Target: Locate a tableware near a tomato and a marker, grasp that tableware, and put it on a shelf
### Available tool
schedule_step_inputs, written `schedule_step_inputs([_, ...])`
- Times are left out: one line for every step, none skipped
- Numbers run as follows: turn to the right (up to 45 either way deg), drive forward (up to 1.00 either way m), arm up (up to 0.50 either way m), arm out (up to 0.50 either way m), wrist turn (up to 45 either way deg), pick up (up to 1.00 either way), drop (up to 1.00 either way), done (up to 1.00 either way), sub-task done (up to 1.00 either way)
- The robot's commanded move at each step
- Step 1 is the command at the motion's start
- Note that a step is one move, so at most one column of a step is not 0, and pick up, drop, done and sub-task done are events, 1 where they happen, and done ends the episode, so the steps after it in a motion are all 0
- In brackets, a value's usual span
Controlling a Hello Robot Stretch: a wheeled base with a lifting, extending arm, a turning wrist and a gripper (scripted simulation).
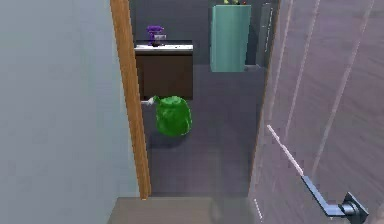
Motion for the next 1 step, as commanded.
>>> schedule_step_inputs([0.0,1.0,0.0,0.0,0.0,0.0,0.0,0.0,0.0])
